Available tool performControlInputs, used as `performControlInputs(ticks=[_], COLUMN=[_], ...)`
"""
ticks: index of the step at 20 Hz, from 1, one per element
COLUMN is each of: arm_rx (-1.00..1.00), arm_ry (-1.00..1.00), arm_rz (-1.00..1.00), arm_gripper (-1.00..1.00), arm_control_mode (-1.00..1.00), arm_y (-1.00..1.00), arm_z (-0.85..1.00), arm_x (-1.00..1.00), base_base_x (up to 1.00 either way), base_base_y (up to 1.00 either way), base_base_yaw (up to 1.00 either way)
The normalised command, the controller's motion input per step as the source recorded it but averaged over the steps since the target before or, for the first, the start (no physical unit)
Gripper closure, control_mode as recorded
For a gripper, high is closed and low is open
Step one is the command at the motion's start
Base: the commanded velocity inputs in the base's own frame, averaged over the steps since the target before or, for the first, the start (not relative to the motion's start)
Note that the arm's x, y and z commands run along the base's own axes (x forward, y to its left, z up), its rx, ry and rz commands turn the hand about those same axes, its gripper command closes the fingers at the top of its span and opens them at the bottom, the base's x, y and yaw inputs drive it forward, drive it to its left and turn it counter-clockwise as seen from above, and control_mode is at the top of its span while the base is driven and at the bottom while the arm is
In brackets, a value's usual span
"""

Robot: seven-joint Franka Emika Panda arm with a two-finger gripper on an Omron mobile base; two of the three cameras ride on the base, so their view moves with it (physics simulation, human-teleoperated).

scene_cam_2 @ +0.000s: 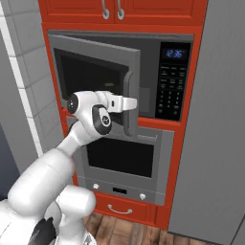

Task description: Pick the mug from the counter and place it inside the microwave. Then close the microwave.

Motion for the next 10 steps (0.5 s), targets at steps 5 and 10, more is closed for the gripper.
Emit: performControlInputs(ticks=[5, 10], arm_rx=[0.00, 0.00], arm_ry=[0.02, 0.00], arm_rz=[0.03, 0.02], arm_gripper=[-1.00, -1.00], arm_control_mode=[-1.00, -1.00], arm_y=[-0.04, 0.00], arm_z=[0.04, 0.08], arm_x=[0.74, 0.57], base_base_x=[0.00, 0.00], base_base_y=[0.00, 0.00], base_base_yaw=[0.00, 0.00])
